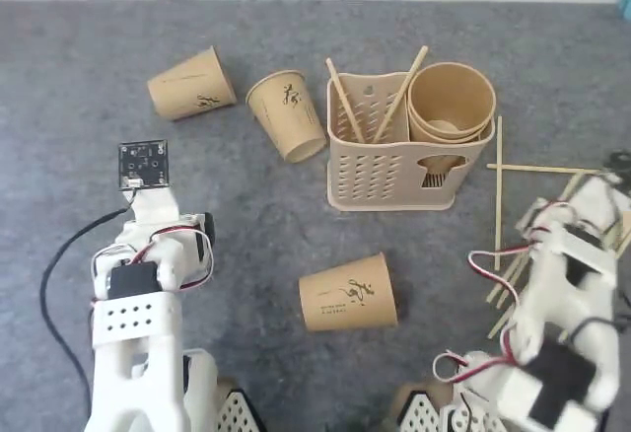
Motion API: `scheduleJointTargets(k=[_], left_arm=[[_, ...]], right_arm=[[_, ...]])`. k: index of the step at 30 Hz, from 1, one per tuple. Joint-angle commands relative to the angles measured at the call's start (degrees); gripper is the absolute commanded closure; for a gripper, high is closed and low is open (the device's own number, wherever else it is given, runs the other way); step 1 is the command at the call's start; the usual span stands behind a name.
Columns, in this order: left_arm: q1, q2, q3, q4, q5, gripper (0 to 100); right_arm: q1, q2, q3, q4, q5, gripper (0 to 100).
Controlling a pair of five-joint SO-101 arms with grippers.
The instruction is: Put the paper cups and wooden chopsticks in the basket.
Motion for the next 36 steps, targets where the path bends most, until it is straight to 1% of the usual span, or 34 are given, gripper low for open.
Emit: scheduleJointTargets(k=[1,6,10,14,17,19,23,27,32,36], left_arm=[[-0.18,-1.32,-0.31,-1.85,0.0,82],[-0.18,-1.32,-0.31,-1.85,0.0,82],[-0.18,-1.32,-0.31,-1.85,0.0,82],[-0.18,-1.32,-0.31,-1.85,0.0,82],[-0.18,-1.32,-0.31,-1.85,0.0,82],[-0.18,-1.32,-0.31,-1.85,0.0,82],[-0.18,-1.32,-0.31,-1.85,0.0,82],[-0.18,-1.32,-0.31,-1.85,0.0,82],[-0.18,-1.76,0.48,-2.81,0.0,82],[0.0,-1.58,0.57,-3.34,0.0,82]], right_arm=[[4.0,-14.55,-2.55,5.14,0.88,99.1],[5.49,-35.12,-2.55,15.43,0.62,99.1],[5.23,-50.95,-2.81,18.95,0.62,99.1],[5.23,-64.75,-3.08,17.27,0.53,99.1],[4.53,-72.66,-3.25,11.3,0.53,99.1],[1.71,-76.18,-3.25,6.2,0.62,99.1],[-5.67,-78.46,-3.25,-4.18,1.05,99.1],[-13.32,-76.44,-3.25,-14.9,1.14,98.2],[-21.41,-68.44,-3.25,-27.47,1.14,95.0],[-26.33,-60.7,-5.71,-31.69,1.14,95.2]])
